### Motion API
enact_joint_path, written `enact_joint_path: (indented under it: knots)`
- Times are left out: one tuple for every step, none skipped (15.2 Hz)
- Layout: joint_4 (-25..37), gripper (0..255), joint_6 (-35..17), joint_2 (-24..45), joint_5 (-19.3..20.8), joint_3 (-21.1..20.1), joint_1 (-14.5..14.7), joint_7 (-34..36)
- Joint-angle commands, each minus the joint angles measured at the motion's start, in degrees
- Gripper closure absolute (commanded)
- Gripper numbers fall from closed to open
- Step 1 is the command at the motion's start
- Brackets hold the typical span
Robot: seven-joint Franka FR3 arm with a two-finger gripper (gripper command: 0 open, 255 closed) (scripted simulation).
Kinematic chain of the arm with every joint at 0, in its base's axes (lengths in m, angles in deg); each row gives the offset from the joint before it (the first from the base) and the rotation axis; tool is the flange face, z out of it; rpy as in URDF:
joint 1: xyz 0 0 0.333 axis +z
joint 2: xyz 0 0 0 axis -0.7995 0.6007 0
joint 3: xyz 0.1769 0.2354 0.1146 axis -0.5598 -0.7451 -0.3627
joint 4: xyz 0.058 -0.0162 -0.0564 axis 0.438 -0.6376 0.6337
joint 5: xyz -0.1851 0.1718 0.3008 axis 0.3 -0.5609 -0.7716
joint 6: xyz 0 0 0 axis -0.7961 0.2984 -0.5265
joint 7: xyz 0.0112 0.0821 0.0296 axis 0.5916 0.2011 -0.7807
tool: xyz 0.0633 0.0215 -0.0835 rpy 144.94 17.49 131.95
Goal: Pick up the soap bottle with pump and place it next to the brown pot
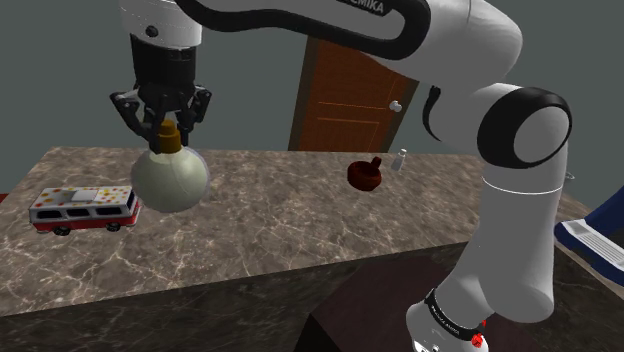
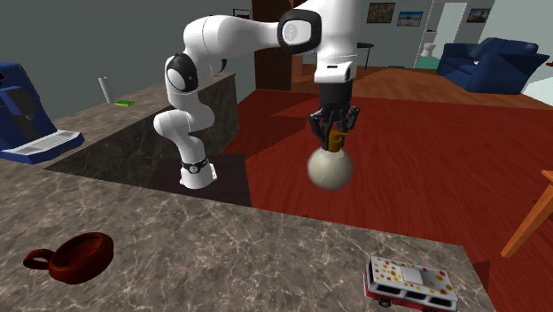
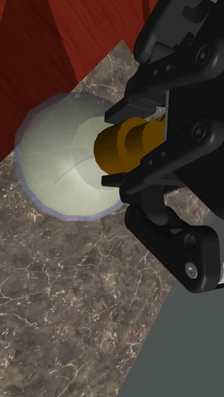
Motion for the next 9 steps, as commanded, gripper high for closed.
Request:
enact_joint_path:
  knots:
    - [3.01, 255, 2.16, 0.83, 0.41, 0.09, 0.73, -0.17]
    - [4.67, 255, 3.28, 1.36, 0.67, 0.16, 1.20, -0.23]
    - [6.43, 255, 4.45, 1.94, 0.97, 0.23, 1.71, -0.29]
    - [7.06, 255, 4.86, 2.16, 1.07, 0.26, 1.90, -0.32]
    - [1.48, 255, 2.73, -1.46, -0.67, -0.18, -0.79, -1.00]
    - [-3.31, 255, 0.96, -4.73, -2.31, -0.57, -3.25, -1.86]
    - [-7.54, 255, -0.56, -7.78, -3.94, -0.79, -5.45, -2.91]
    - [-11.37, 255, -1.87, -10.70, -5.58, -0.81, -7.39, -4.11]
    - [-14.88, 255, -3.01, -13.50, -7.21, -0.69, -9.15, -5.44]
